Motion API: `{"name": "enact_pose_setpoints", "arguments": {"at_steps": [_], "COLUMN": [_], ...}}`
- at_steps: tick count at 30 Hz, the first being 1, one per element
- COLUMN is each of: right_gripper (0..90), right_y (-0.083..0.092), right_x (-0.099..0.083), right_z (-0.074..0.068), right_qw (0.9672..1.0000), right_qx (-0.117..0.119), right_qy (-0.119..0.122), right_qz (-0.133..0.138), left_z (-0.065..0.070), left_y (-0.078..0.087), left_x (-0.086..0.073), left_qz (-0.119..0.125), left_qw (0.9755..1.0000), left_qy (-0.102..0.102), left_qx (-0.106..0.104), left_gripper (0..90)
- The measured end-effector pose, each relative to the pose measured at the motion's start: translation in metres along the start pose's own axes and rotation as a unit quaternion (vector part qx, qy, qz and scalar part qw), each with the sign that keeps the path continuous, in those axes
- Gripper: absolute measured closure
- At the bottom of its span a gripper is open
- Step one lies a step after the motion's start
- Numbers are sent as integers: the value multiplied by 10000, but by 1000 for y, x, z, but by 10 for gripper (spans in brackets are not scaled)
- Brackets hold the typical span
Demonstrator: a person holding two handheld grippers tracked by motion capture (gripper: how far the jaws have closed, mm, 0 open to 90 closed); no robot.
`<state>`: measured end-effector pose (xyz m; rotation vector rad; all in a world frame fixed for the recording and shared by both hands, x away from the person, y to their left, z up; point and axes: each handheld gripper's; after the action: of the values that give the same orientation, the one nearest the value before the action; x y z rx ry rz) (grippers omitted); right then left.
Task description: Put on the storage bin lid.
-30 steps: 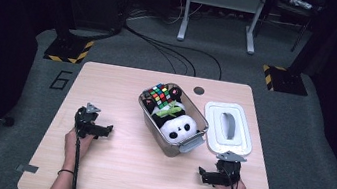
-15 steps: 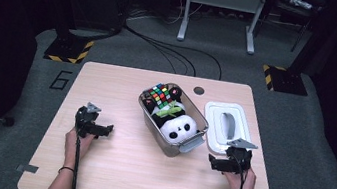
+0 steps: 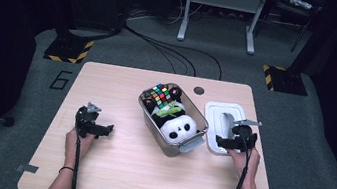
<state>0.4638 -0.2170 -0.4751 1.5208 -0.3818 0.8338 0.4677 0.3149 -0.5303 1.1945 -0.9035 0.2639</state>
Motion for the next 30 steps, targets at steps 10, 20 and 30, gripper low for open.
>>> {"name": "enact_pose_setpoints", "arguments": {"at_steps": [10,20,30], "right_gripper": [265,619,666], "right_y": [-30,-49,-41], "right_x": [31,34,30], "right_z": [17,27,38], "right_qw": [9992,9968,9969], "right_qx": [-163,-333,-216], "right_qy": [-359,-610,-723], "right_qz": [-116,-382,-202], "left_z": [0,0,0], "left_y": [0,0,0], "left_x": [0,0,0], "left_qz": [-27,-17,-12], "left_qw": [10000,10000,10000], "left_qy": [-10,-19,-4], "left_qx": [6,7,12], "left_gripper": [0,0,0]}}
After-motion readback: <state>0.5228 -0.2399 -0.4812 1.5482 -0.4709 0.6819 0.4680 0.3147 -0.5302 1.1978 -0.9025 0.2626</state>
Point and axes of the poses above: each handheld gripper's, and its own axes: y roughly backward along the jaws, x roughly out of its top, z roughly to its right, and after that the axes turned 6 degrees about -x, right-handed
